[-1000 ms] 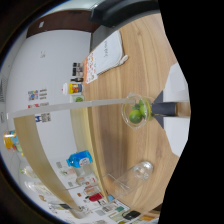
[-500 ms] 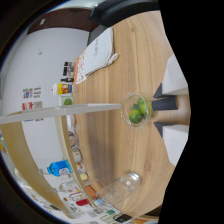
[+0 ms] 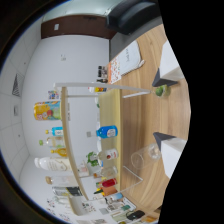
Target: Make me a cup of Mojito.
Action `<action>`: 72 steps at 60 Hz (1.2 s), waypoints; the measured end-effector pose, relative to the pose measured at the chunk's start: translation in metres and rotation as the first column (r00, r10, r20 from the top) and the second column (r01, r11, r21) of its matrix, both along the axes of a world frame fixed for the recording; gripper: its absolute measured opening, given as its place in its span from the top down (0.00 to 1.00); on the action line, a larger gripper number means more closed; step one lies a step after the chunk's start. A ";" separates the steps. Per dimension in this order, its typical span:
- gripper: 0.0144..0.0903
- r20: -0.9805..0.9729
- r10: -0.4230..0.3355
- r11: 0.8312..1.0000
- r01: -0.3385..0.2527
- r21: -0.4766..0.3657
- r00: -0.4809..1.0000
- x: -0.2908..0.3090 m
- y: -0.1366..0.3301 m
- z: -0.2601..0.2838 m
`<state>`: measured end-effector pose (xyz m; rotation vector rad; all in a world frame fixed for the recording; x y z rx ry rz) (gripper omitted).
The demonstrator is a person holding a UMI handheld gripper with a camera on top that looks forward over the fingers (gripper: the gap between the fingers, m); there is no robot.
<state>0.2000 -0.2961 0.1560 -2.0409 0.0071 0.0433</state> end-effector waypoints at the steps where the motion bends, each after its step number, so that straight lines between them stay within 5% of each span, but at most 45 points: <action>1: 0.07 -0.001 0.001 1.000 -0.001 0.004 1.000 -0.007 -0.001 0.007; 11: 0.07 -0.032 -0.003 0.998 0.004 0.057 0.999 -0.080 -0.016 0.034; 29: 0.06 0.002 0.010 1.000 -0.010 0.029 1.000 -0.160 -0.016 0.017; 58: 0.07 0.024 0.033 0.995 -0.035 0.090 0.999 -0.169 0.137 0.057; 72: 0.40 0.021 0.014 0.999 -0.015 0.033 1.000 -0.162 0.186 0.035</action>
